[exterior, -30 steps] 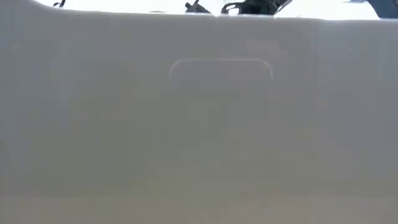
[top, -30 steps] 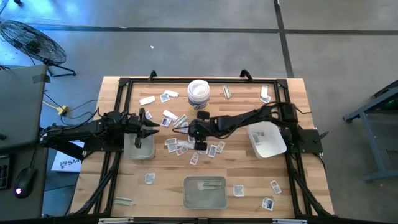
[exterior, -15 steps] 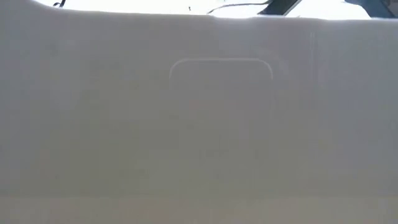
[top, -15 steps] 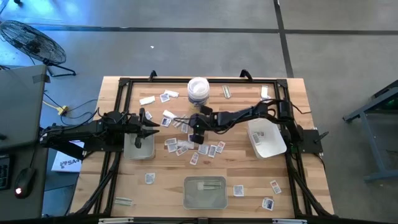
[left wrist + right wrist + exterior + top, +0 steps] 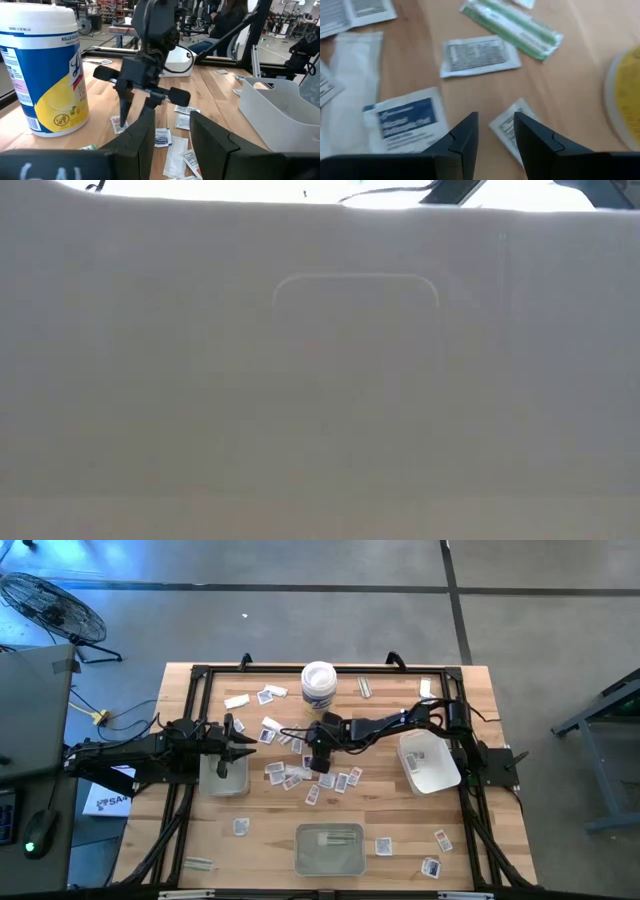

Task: Pick & Place First Aid Supplies
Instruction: Put the orange ointment pack into the white bin

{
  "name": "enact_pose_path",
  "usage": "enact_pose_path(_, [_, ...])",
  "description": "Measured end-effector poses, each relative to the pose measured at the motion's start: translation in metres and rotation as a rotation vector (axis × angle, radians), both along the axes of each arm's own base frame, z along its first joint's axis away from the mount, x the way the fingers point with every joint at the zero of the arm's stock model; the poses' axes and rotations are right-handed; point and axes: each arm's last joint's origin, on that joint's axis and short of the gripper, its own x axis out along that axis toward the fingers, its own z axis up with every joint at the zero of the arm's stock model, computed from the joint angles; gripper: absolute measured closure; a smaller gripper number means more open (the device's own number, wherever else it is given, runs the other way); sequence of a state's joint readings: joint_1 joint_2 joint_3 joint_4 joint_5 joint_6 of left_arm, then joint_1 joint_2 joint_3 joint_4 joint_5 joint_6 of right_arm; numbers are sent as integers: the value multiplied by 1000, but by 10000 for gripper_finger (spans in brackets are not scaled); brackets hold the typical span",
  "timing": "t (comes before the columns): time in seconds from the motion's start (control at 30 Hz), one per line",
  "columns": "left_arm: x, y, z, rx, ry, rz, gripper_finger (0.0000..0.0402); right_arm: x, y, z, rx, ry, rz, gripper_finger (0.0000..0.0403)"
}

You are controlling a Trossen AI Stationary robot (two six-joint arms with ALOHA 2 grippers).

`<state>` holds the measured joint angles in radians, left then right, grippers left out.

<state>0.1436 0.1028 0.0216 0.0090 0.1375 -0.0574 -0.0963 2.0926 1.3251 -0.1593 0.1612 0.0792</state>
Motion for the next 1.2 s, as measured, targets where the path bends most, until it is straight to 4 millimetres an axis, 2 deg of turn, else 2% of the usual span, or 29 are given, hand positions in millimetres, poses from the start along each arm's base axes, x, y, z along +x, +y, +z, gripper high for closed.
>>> enact_pose_path(0.4, [0,0,0,0,0,0,282,-8,4,-2,74,91,7,284])
enact_pose_path(0.5, [0,0,0,0,0,0,282,-14,13,4,100,144,17,286])
enact_pose_path(0.63, [0,0,0,0,0,0,282,-24,28,23,115,198,32,296])
enact_pose_path(0.7, [0,0,0,0,0,0,282,-28,34,33,91,196,15,301])
enact_pose_path(0.8, [0,0,0,0,0,0,282,-28,40,37,37,180,5,308])
enact_pose_path(0.93, [0,0,0,0,0,-1,282,-26,48,35,-46,183,87,314])
enact_pose_path(1.03, [0,0,0,0,0,0,282,-24,51,26,-83,215,127,315])
enact_pose_path(1.2, [0,0,0,0,0,0,282,-20,44,18,-118,217,154,302])
